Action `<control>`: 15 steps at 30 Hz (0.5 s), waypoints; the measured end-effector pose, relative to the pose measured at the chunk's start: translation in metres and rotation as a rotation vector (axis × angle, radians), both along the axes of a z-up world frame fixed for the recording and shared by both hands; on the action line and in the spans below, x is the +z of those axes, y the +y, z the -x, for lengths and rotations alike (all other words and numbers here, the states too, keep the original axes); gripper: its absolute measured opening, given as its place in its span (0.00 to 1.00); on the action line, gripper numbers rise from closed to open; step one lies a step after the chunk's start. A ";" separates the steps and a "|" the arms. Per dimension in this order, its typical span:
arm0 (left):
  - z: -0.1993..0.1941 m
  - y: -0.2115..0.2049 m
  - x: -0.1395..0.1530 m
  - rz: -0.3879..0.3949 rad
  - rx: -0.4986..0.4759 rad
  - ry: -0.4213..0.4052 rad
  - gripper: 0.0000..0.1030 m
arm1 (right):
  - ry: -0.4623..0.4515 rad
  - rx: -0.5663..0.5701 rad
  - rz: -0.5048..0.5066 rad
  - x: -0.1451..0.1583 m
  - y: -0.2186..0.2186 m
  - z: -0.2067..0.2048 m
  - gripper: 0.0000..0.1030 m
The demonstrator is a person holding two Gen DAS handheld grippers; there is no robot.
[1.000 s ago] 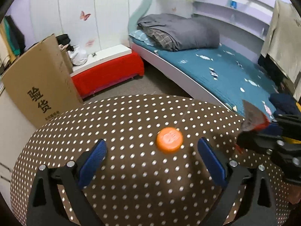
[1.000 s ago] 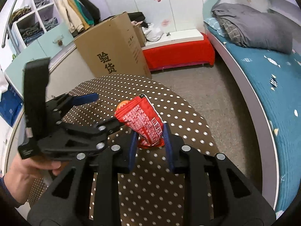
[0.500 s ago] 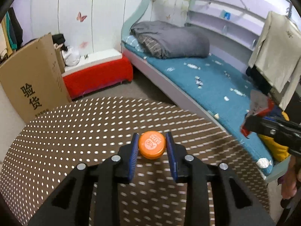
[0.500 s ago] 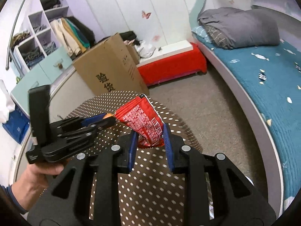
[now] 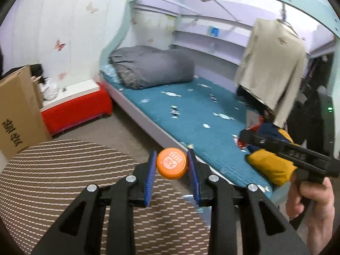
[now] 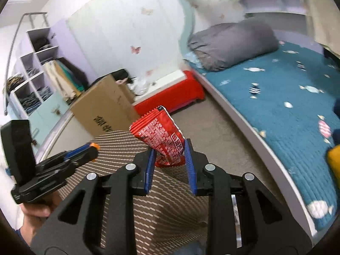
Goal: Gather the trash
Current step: 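Carry both items to the bin and open both grippers over it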
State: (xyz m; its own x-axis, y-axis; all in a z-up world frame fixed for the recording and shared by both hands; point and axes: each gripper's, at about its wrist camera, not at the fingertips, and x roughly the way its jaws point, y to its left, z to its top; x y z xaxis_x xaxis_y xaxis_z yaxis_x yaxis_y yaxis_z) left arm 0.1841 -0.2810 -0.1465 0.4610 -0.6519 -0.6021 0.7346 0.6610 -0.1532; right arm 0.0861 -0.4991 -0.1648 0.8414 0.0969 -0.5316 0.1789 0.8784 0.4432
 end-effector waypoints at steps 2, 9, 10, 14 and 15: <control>0.014 -0.014 -0.004 -0.006 -0.031 0.012 0.27 | 0.026 -0.034 -0.014 -0.009 -0.014 0.010 0.26; 0.048 -0.071 -0.035 -0.074 -0.122 0.068 0.27 | 0.134 -0.133 -0.081 -0.063 -0.057 0.038 0.26; 0.048 -0.077 -0.040 -0.088 -0.129 0.073 0.27 | 0.143 -0.138 -0.088 -0.069 -0.061 0.042 0.26; 0.048 -0.104 -0.064 -0.152 -0.157 0.110 0.27 | 0.204 -0.161 -0.128 -0.100 -0.073 0.040 0.26; 0.048 -0.108 -0.068 -0.165 -0.162 0.116 0.27 | 0.226 -0.168 -0.142 -0.112 -0.076 0.039 0.26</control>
